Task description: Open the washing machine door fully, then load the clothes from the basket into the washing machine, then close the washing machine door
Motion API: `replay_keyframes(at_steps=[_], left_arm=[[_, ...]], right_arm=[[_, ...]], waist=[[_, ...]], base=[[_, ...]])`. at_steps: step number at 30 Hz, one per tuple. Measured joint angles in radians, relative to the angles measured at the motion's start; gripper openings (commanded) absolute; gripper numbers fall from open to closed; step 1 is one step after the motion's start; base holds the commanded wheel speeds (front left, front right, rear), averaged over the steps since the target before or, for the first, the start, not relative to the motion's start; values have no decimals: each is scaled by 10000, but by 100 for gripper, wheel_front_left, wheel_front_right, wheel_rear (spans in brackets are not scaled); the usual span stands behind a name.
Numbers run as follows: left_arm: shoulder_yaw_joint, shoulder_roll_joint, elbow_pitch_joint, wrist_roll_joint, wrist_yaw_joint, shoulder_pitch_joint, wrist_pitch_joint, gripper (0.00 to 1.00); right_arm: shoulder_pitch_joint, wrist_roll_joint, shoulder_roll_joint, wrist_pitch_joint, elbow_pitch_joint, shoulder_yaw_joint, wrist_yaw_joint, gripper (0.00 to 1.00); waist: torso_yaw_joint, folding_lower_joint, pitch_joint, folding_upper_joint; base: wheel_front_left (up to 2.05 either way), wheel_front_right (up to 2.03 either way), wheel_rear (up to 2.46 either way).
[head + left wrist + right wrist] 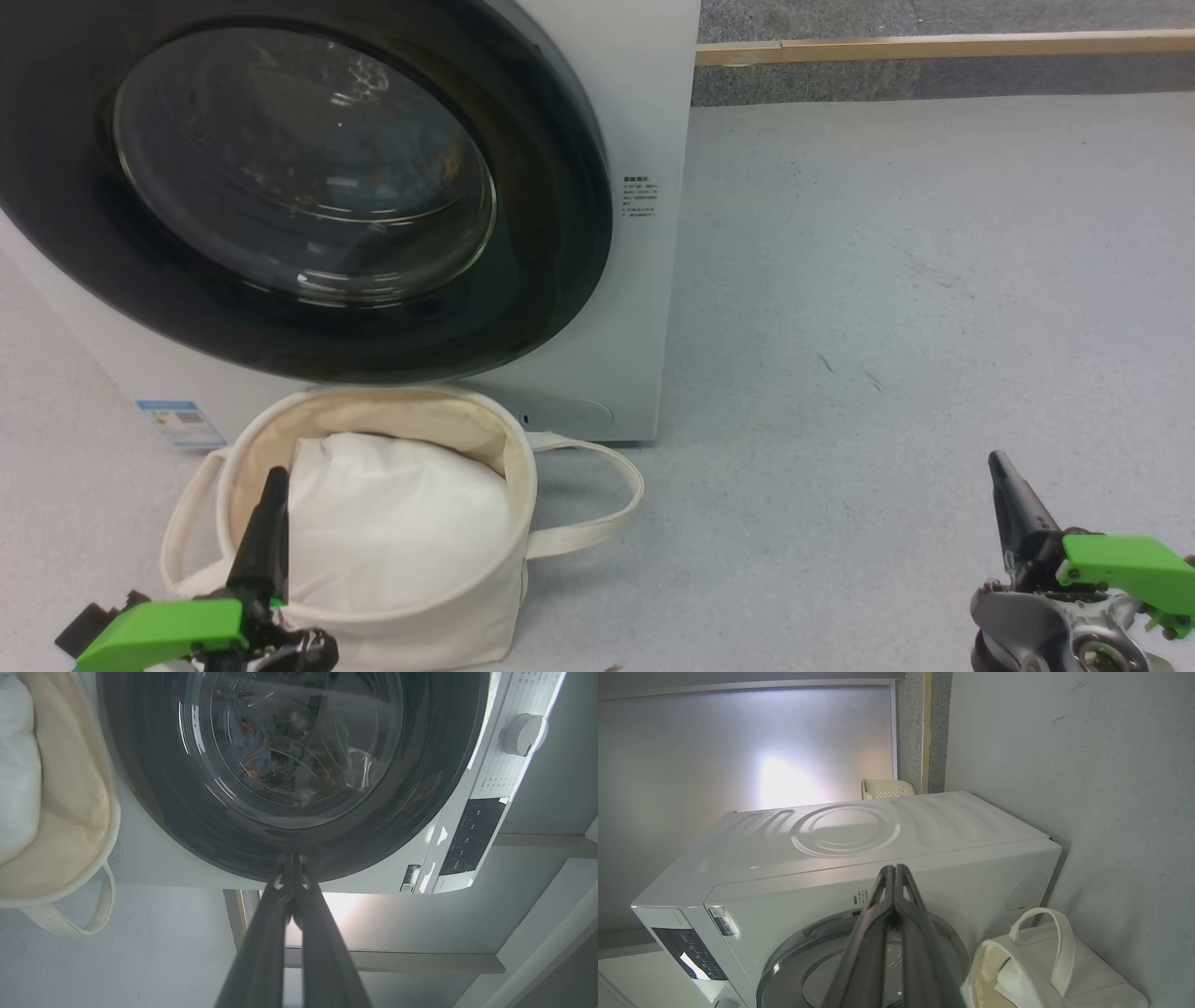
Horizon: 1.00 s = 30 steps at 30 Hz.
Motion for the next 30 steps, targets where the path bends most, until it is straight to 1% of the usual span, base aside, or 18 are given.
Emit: replay_keyframes(at_steps=[30], left_arm=[[4,0,-29,-2,0,0,2,0]], right_arm=[[6,61,2,-6,-2,50,-2,0]], waist=[[0,0,0,0]], base=[[0,0,0]])
